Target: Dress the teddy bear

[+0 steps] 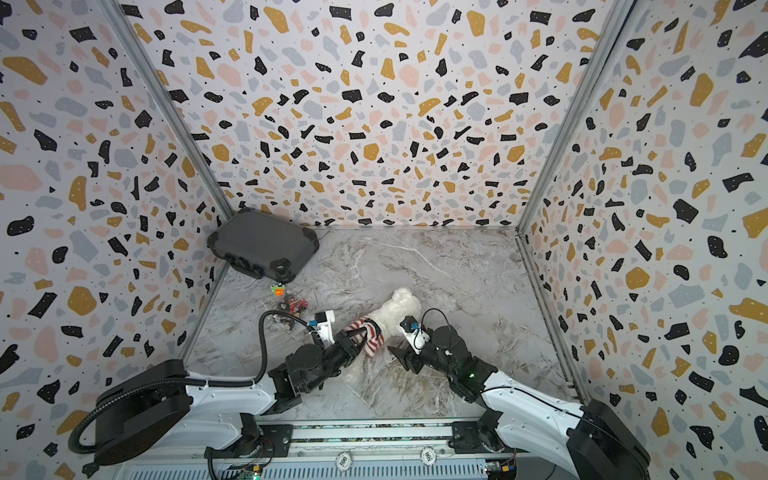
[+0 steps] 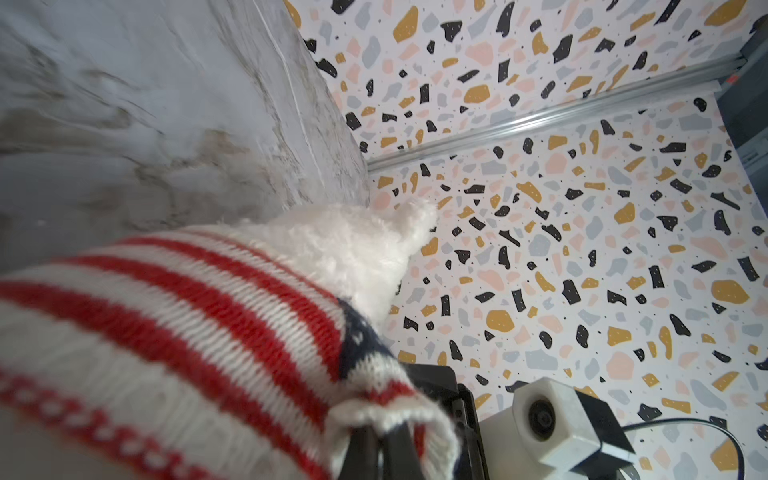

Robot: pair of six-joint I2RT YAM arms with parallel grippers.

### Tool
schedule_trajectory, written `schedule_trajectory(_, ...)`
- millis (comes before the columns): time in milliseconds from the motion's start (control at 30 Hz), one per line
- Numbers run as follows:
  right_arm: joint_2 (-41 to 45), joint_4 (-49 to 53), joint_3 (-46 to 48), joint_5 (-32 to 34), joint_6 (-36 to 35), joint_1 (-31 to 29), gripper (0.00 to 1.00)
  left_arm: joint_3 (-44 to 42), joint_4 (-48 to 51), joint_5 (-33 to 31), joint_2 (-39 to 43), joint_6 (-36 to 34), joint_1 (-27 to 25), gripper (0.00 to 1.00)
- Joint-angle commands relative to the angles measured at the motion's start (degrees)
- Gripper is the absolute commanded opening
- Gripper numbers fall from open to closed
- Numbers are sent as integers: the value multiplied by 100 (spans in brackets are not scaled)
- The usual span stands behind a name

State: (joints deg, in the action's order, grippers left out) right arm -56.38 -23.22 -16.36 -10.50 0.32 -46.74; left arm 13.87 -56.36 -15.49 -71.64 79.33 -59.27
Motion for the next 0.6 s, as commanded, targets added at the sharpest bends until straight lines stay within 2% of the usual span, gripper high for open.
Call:
schedule_trajectory(0, -221, -445, -337, 130, 11, -308, 66, -258, 237, -555, 554, -33, 66, 0)
schedule_trajectory(233, -858, -755, -557, 40, 174, -698, 67, -1096, 1529, -1157, 2008, -155, 104, 0)
schedule_trajectory(400, -1074, -777, -779, 4, 205, -719, 66, -1131, 2928, -1380, 2952, -426, 99, 0)
schedule_trajectory(567, -1012, -564, -853, 104, 173, -740, 65, -1104, 3456, -1314, 3125, -595, 98, 0)
